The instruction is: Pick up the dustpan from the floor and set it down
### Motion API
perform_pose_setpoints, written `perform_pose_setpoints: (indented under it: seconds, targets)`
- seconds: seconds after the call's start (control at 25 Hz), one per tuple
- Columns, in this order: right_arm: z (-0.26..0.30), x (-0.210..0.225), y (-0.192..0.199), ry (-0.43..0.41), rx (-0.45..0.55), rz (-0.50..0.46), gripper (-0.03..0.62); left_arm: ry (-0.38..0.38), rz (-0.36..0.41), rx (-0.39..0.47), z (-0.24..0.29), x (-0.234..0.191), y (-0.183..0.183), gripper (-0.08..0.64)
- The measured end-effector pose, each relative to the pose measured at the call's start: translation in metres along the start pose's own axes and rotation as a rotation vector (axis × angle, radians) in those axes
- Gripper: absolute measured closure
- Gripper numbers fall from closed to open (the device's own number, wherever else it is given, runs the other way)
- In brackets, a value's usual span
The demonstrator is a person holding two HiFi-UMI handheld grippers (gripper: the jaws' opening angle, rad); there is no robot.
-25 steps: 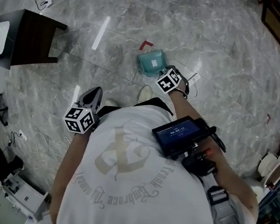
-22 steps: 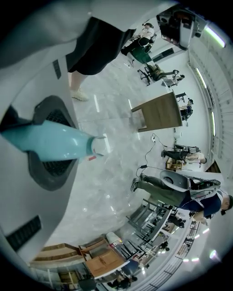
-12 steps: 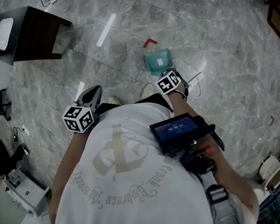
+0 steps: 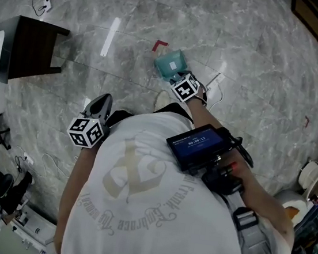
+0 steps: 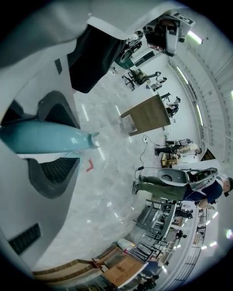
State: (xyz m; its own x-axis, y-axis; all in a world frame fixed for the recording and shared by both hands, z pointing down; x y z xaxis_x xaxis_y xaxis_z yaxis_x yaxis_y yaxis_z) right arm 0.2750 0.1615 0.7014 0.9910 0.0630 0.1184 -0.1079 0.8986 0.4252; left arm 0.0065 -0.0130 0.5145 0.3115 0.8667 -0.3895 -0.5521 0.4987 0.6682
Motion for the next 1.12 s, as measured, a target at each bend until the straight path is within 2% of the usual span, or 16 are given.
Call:
perform_pose_setpoints:
  seconds: [0.44,0.68,0.88,1.0,1.12]
  targets:
    - [-0.03,0.011,0.001,0.08,0.117,0.04,0.396,0.099,0.022,0.0,0.032,-0.013,-0.009,0.548]
    - [-0.066,-0.007,0.005,0.151,0.185,0.071,0.396,0.14,0.04,0.017,0.019,-0.017,-0.004,0.548]
    - [-0.094,-0.027,0.006,0.171,0.284,0.148,0.399,0.173,0.034,0.02,0.004,-0.02,0.01,0.548]
    - [-0.108,-0.039,0.001,0.168,0.341,0.185,0.443,0.189,0.041,0.022,0.0,-0.022,0.012,0.548]
    - [-0.122,-0.052,-0.002,0.176,0.382,0.219,0.53,0.221,0.108,0.006,0.0,-0.016,0.014,0.548]
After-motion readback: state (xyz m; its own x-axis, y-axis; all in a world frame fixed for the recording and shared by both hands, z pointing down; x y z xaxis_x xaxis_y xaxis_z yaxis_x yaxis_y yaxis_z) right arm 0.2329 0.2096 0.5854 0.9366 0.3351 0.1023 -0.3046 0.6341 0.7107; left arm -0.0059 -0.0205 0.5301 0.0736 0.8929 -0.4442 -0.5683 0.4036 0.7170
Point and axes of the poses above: the fingertips, and each gripper's own axes: z forward along the fingers, x to its right, y out of its underside, the point moved 9 cm from there along -z, backward along the fingers, and after that the axes turned 2 degrees about y, right-handed, at the moved point
